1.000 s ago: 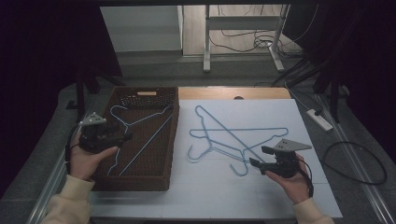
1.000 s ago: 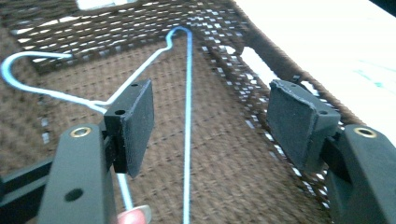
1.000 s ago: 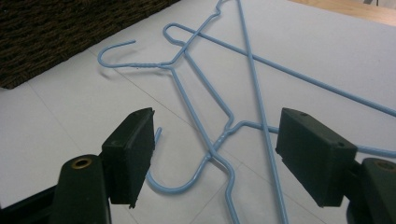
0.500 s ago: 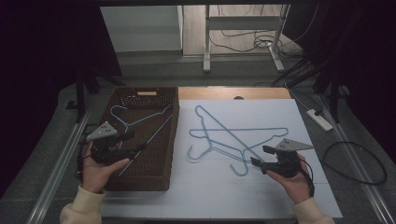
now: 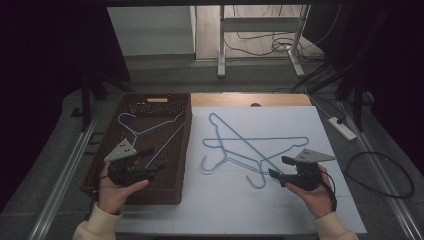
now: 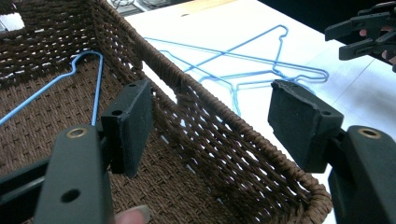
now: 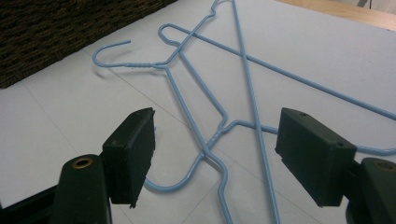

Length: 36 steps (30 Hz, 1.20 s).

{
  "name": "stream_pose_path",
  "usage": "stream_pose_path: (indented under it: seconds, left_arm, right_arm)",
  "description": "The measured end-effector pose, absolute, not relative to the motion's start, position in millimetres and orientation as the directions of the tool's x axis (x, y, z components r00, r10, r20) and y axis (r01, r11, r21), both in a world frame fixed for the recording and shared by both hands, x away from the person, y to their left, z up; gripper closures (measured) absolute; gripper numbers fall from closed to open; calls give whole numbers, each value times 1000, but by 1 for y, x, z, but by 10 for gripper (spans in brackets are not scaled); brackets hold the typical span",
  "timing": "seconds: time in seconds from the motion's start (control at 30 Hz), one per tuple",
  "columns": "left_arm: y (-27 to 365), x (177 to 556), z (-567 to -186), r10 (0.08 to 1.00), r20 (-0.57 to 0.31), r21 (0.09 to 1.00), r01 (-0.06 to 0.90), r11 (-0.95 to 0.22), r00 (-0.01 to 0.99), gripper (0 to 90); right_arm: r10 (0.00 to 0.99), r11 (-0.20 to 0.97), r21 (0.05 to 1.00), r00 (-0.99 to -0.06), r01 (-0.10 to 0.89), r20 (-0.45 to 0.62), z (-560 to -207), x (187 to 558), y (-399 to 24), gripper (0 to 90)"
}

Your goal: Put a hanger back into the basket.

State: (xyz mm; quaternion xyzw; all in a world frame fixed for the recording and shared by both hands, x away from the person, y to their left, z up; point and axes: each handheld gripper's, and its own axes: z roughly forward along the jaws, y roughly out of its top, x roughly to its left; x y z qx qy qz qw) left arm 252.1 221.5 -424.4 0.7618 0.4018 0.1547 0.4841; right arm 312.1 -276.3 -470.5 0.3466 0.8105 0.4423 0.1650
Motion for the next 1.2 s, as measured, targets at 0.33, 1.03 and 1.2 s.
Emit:
stream_pose_path:
  seconds: [0.33,1.03,1.2]
  left_arm:
    - [220,249,-428,760,-157,862,462,-206,631,313]
    - [214,251,-437,737,-174,850,477,-222,653,312]
    - [214,250,-437,738,-176,850,478,-220,652,313]
  right_arm:
    - [709,374,827,-705,419,37,-472,313,-275,294]
    - [694,409,809,-720,423,26,-463,328,-261,308]
    - [665,465,772,-747,433,19,-460,335,-249,314]
